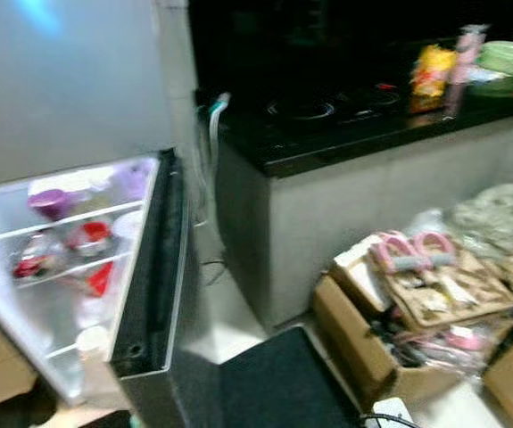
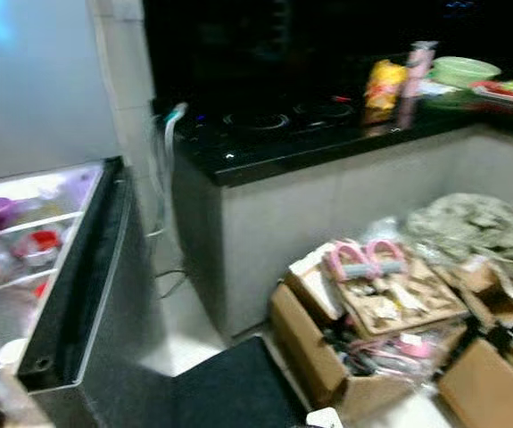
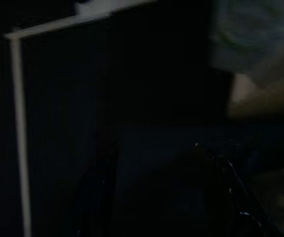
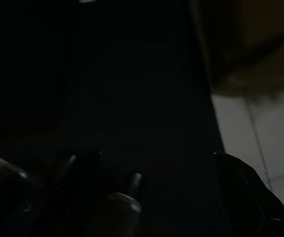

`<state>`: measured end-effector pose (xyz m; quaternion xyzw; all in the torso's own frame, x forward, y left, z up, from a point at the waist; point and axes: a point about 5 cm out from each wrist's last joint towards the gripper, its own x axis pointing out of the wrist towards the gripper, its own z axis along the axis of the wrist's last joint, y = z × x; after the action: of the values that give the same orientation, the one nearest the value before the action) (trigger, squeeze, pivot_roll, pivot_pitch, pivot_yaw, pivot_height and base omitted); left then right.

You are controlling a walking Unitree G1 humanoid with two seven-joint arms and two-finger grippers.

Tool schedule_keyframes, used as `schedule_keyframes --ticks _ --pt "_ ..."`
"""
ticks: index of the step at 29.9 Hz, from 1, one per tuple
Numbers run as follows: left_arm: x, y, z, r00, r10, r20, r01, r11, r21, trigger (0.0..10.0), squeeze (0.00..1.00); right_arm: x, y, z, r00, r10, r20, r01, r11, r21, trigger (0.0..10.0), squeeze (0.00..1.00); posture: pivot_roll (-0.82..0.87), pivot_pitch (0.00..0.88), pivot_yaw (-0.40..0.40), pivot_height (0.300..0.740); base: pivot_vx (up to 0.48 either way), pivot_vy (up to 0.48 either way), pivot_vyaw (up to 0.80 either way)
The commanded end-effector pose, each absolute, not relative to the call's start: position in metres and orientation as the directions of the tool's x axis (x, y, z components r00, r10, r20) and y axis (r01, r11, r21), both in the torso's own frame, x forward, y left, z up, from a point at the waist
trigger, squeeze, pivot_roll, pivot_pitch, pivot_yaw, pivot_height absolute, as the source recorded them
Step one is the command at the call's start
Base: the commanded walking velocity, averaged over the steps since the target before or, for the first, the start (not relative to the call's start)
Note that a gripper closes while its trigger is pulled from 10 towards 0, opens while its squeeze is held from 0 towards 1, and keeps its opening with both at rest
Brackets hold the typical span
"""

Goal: Restocking fridge

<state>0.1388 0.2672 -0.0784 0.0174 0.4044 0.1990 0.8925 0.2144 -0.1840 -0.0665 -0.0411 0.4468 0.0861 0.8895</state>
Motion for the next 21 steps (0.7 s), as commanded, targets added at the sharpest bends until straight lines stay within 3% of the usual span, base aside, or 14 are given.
schedule_keyframes --ticks 1,12,21 --pt "0.136 0.273 -0.078 0.574 0.371 -0.73 -0.334 0.92 0.205 10.0 0.0 0.214 -0.183 -0.066 0.601 0.12 -0.79 -0.175 0.984 0.017 10.0 0.0 0.0 0.107 0.004 0.74 0.0 0.0 0.8" --pt "0.139 0.276 -0.077 0.57 0.365 -0.736 -0.328 0.923 0.203 10.0 0.0 0.221 -0.189 -0.062 0.628 0.068 -0.775 -0.155 0.987 -0.039 10.0 0.0 0.01 0.094 -0.003 0.74 0.0 0.0 0.8" --pt "0.142 0.262 -0.079 0.611 0.307 -0.73 -0.229 0.951 0.208 10.0 0.0 0.215 -0.198 -0.064 0.624 0.028 -0.781 -0.138 0.988 -0.075 10.0 0.0 0.0 0.088 0.001 0.74 0.0 0.0 0.8"
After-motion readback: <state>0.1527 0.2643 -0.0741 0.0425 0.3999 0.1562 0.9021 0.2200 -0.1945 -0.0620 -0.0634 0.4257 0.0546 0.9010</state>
